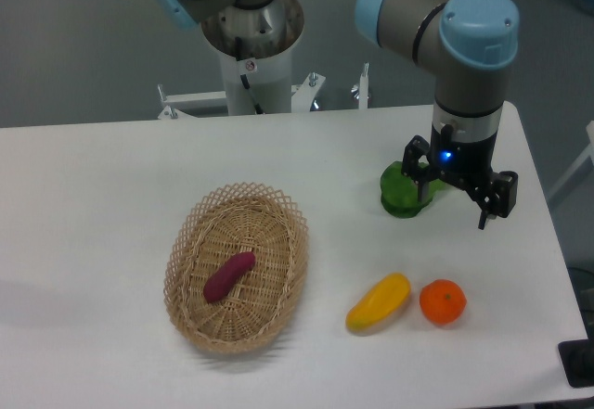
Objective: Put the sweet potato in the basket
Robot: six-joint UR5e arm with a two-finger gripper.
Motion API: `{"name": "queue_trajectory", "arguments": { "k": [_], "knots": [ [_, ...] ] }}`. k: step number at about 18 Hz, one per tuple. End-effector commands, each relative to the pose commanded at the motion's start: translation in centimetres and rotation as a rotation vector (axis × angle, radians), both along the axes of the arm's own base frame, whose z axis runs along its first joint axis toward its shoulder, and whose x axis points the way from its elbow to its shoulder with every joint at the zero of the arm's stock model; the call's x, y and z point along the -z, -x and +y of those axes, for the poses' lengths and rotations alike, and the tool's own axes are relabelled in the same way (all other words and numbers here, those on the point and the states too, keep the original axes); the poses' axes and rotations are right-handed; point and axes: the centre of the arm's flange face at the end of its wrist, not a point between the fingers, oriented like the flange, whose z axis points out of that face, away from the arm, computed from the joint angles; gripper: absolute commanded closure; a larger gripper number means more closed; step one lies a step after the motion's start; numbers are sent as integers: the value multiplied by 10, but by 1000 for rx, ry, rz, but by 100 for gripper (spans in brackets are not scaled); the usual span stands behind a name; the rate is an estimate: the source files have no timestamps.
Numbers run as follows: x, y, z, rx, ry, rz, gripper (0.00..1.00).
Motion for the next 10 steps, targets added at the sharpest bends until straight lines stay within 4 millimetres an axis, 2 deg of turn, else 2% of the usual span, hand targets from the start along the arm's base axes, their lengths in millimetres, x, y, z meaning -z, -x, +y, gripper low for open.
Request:
{"name": "queue_trajectory", "arguments": {
  "k": [10],
  "knots": [
    [-3,-3,-2,-1,-3,0,0]
  ]
}}
